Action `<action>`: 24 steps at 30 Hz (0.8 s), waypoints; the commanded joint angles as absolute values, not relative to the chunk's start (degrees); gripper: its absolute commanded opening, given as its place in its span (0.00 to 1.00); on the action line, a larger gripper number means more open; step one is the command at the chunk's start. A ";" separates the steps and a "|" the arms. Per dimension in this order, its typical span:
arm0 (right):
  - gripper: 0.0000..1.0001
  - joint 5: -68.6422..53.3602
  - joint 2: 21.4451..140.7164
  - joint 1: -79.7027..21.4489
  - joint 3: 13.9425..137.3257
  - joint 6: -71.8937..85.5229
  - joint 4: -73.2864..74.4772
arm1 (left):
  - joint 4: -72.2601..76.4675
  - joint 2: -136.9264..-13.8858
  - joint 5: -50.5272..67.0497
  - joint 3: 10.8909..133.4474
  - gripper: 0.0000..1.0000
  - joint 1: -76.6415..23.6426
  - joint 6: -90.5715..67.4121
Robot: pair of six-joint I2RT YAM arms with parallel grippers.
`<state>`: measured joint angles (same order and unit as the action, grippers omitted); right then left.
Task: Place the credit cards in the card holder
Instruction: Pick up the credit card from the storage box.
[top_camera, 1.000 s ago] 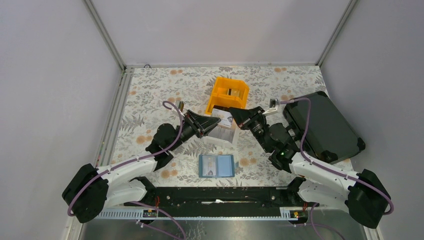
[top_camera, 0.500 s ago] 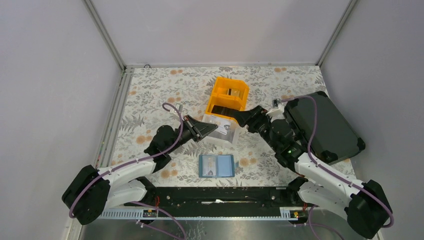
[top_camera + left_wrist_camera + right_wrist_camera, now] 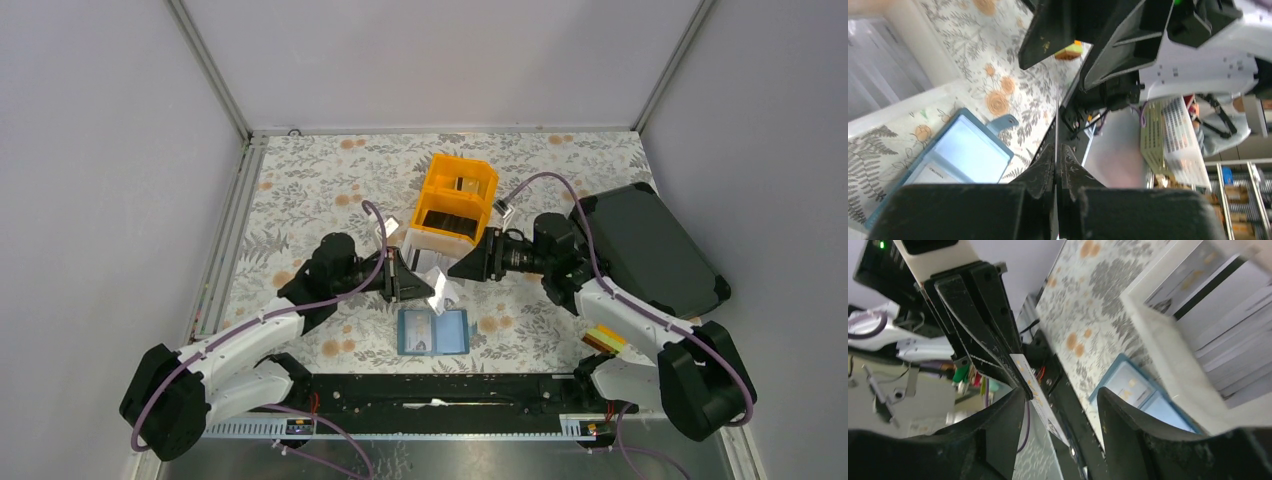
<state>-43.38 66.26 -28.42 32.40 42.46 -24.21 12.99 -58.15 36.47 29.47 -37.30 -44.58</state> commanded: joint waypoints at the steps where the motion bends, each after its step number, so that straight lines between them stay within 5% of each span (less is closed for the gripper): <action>1: 0.61 -55.90 67.96 -30.85 34.33 43.21 -30.47 | 10.26 -57.24 45.81 32.05 0.00 -37.07 -38.51; 9: 0.34 -55.46 70.79 -35.41 35.68 43.40 -32.47 | 11.77 -58.12 47.48 32.13 0.00 -37.09 -39.38; 13: 0.13 -54.88 71.54 -35.85 35.49 43.63 -33.44 | 12.30 -57.48 46.60 31.66 0.02 -37.04 -39.79; 15: 0.00 -52.95 70.95 -35.78 34.62 43.94 -34.08 | 12.69 -57.12 45.12 30.92 0.28 -37.09 -40.60; 18: 0.00 -47.86 69.03 -35.82 30.56 47.92 -41.37 | 19.11 -56.34 43.87 27.28 0.58 -37.08 -45.24; 21: 0.00 -45.57 68.26 -35.79 28.00 51.39 -47.02 | 27.67 -56.20 42.72 23.02 0.58 -37.08 -50.95; 24: 0.00 -43.83 68.29 -35.81 26.61 53.00 -50.08 | 36.56 -56.74 41.54 19.55 0.42 -37.03 -56.75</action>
